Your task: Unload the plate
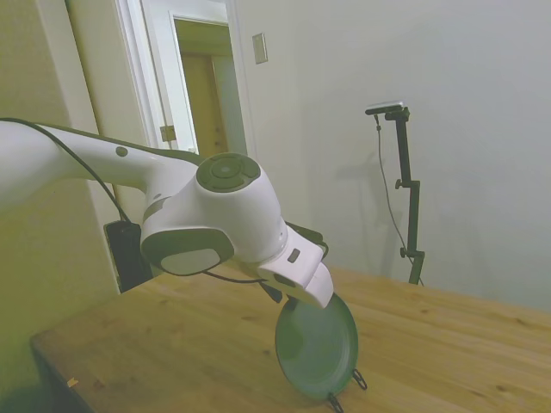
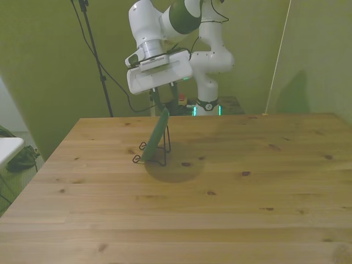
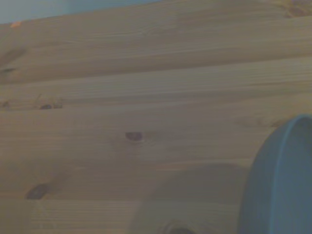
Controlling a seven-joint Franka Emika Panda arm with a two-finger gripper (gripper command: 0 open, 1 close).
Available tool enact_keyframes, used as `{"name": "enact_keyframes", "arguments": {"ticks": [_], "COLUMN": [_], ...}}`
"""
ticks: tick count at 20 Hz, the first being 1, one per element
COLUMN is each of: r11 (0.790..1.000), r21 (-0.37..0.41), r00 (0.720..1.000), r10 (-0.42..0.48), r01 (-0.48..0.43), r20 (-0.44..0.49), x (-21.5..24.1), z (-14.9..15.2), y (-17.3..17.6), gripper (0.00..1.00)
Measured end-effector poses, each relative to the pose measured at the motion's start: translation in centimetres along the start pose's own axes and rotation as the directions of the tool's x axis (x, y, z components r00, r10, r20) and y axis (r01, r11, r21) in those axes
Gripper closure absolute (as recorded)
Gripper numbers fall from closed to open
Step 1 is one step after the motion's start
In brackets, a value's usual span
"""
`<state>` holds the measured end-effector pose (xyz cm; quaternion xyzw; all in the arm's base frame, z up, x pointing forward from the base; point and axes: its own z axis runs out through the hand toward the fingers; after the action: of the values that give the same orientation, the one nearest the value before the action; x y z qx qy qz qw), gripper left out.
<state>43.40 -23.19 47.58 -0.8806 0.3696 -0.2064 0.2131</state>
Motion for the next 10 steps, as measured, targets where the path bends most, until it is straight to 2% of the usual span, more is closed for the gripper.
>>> {"name": "enact_keyframes", "arguments": {"ticks": [10], "r11": [0.999], "r21": [-0.003], "r00": [0.999], "r10": [0.036], "r01": [-0.036], "r20": [-0.018], "x": [0.9], "z": [-1.3], "y": [1.7], "gripper": [1.00]}}
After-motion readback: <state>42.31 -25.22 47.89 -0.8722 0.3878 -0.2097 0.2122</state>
